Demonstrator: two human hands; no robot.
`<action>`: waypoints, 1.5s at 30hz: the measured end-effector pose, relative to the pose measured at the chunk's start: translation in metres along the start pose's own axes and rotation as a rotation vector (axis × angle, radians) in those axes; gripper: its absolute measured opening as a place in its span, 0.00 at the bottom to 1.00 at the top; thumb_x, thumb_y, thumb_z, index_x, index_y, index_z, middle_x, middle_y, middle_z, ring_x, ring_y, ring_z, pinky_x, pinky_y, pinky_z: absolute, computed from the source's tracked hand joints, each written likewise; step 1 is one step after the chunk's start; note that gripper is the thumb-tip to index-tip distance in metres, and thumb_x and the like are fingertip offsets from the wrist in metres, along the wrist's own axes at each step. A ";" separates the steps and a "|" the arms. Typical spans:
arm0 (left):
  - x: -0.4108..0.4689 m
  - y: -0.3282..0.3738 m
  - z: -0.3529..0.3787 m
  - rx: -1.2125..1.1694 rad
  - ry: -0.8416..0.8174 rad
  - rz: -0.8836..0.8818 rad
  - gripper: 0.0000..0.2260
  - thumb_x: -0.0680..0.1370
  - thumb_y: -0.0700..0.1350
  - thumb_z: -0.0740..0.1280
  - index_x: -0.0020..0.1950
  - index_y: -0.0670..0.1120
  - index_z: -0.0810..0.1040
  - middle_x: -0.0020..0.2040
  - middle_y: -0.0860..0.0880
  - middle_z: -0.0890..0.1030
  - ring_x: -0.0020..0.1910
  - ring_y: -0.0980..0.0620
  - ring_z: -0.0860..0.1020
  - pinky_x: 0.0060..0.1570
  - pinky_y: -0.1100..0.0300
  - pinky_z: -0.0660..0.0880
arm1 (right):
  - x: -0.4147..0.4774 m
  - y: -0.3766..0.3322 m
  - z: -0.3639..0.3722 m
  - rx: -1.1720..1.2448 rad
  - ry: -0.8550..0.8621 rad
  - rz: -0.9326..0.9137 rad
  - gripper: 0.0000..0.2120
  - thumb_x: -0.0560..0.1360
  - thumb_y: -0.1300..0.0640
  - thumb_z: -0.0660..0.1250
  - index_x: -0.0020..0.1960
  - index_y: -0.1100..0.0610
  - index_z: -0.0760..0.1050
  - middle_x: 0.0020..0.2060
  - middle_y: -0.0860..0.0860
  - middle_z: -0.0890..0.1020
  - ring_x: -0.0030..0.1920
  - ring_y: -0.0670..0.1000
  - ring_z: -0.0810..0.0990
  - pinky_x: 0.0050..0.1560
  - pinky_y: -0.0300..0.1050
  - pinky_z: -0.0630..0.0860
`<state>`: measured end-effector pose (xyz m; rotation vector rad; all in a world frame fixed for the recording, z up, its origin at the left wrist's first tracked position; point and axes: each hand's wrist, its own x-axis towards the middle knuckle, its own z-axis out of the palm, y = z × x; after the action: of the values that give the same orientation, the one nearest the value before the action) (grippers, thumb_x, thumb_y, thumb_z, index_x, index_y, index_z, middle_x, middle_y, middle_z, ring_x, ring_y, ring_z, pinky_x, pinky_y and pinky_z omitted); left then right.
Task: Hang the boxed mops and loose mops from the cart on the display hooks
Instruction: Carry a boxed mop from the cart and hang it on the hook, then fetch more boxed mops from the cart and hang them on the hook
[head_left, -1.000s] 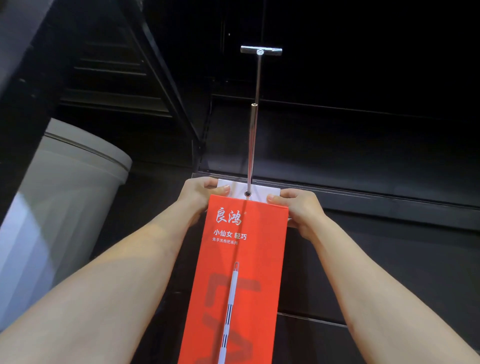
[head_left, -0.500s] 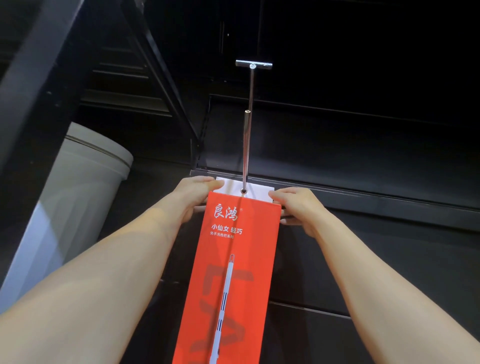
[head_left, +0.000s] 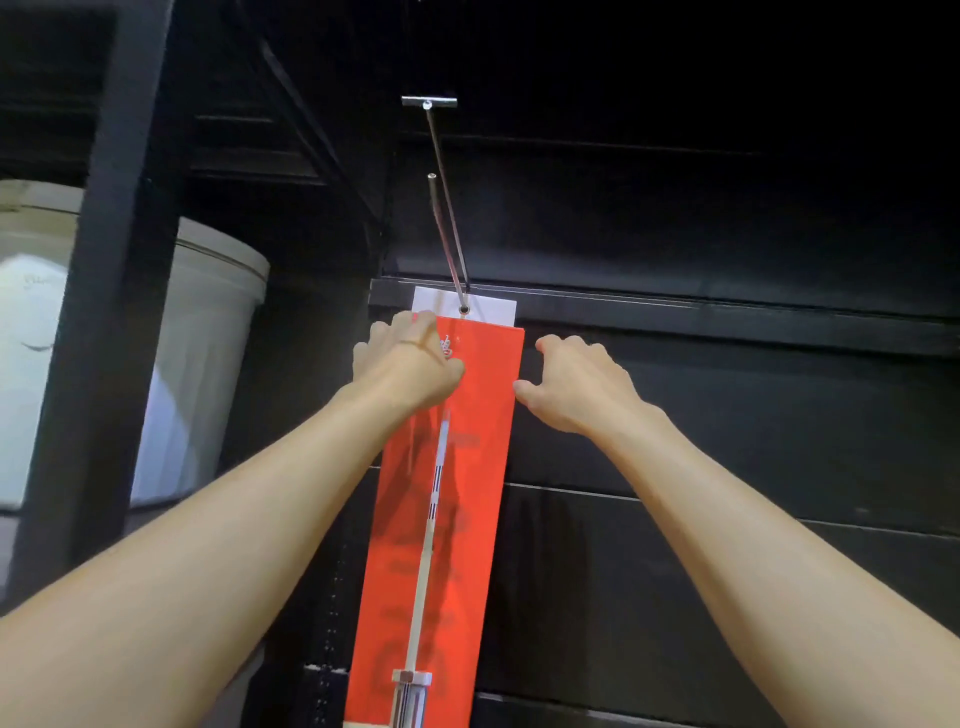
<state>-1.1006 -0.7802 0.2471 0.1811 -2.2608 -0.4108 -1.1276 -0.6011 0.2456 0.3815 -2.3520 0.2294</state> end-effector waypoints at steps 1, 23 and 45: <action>-0.011 0.004 -0.001 0.074 -0.019 0.027 0.20 0.79 0.53 0.64 0.69 0.48 0.72 0.71 0.46 0.74 0.68 0.41 0.71 0.61 0.47 0.70 | -0.010 0.000 0.000 -0.040 -0.010 -0.003 0.26 0.81 0.44 0.62 0.73 0.56 0.67 0.68 0.57 0.74 0.68 0.61 0.71 0.59 0.56 0.71; -0.209 0.030 -0.016 0.186 -0.240 0.513 0.23 0.81 0.58 0.60 0.72 0.48 0.69 0.71 0.47 0.74 0.70 0.41 0.70 0.65 0.45 0.67 | -0.255 0.003 -0.057 -0.463 -0.154 0.297 0.26 0.81 0.40 0.60 0.71 0.56 0.66 0.69 0.56 0.73 0.65 0.61 0.72 0.60 0.57 0.71; -0.485 0.277 -0.086 -0.312 -0.475 1.118 0.26 0.81 0.59 0.61 0.77 0.49 0.68 0.75 0.47 0.73 0.74 0.40 0.69 0.70 0.41 0.68 | -0.598 0.100 -0.285 -0.770 -0.225 0.969 0.29 0.79 0.40 0.64 0.73 0.54 0.66 0.70 0.56 0.72 0.70 0.61 0.70 0.69 0.62 0.70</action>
<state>-0.7154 -0.4145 0.0556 -1.3960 -2.2884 -0.1829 -0.5668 -0.3062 0.0291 -1.1575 -2.4373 -0.2978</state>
